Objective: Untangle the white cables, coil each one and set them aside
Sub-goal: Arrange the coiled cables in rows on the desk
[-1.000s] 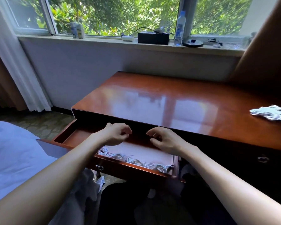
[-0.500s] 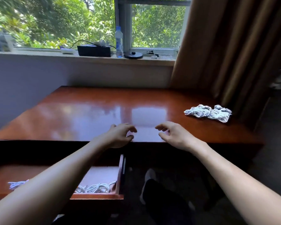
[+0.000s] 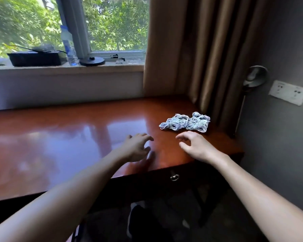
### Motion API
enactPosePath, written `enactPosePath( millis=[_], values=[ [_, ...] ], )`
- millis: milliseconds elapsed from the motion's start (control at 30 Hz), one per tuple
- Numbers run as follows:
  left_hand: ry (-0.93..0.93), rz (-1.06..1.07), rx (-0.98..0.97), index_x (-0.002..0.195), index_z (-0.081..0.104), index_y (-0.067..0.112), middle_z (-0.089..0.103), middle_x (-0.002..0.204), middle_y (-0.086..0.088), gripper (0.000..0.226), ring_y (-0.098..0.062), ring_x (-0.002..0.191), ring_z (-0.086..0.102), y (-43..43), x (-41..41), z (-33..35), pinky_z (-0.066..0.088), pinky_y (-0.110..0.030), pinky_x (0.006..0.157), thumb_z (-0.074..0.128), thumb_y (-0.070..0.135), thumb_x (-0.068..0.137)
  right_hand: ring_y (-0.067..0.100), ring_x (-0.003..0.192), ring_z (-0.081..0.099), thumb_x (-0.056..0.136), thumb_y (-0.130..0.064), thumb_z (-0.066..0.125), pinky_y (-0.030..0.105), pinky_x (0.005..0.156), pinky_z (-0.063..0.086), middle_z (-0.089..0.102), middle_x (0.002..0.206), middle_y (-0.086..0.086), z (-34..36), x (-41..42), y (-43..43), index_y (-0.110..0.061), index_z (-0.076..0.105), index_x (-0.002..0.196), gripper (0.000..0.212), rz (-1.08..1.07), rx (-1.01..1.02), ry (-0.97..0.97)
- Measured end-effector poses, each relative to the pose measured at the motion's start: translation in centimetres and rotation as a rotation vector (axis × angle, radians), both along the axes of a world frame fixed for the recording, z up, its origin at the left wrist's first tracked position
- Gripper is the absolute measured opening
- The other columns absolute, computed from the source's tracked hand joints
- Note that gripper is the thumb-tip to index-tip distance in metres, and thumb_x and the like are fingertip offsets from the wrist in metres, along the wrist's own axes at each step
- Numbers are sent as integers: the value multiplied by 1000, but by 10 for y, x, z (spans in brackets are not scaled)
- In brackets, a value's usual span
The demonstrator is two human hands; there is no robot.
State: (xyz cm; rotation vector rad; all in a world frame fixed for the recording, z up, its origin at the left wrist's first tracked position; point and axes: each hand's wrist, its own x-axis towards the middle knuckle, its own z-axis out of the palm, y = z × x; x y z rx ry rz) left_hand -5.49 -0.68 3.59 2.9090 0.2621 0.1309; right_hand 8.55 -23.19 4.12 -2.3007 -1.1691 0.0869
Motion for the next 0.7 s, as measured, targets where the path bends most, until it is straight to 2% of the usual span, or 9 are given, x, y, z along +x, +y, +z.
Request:
enactPosePath(
  millis=[100,233,367,467,567,700],
  values=[
    [-47,-42,4,142,48,26,45,150,3,44,-19,135,42,-10,38,-6,26,-36,104,53,27,98,16,118,58,91,-16,66,28,107,40,67,123,-1,-6,31,-10,-19,71,118,28,-64,6,-33],
    [-120,-112,3,149,41,23,31,161,3,58,-18,148,25,-23,81,-6,22,-35,111,59,29,94,22,130,48,91,-20,64,38,113,35,62,131,0,-9,62,-15,-23,69,120,30,-156,-10,-107],
    [-116,-104,-8,155,31,20,21,166,0,68,-19,153,15,-27,115,-8,18,-40,119,59,26,93,20,141,36,94,-22,62,35,113,26,53,145,-3,-8,81,-12,-24,65,129,35,-210,-36,-163],
    [-125,-89,-10,150,37,19,33,160,-1,60,-20,150,23,-30,129,-13,20,-40,117,56,24,93,19,142,35,94,-23,61,37,115,25,51,148,-3,-12,89,-9,-25,61,133,40,-205,-69,-166],
    [-239,-67,6,136,49,20,51,135,-2,47,-24,132,44,-32,139,-18,29,-42,107,55,18,89,22,139,35,93,-24,60,39,113,27,53,142,0,-17,95,-7,-25,57,137,44,-225,-123,-176],
    [-221,-68,26,131,50,20,47,123,-4,44,-24,115,51,-35,145,-20,30,-42,97,53,12,88,28,129,41,91,-21,65,42,111,34,48,130,6,-20,99,-1,-22,55,140,50,-266,-53,-186]
  ],
)
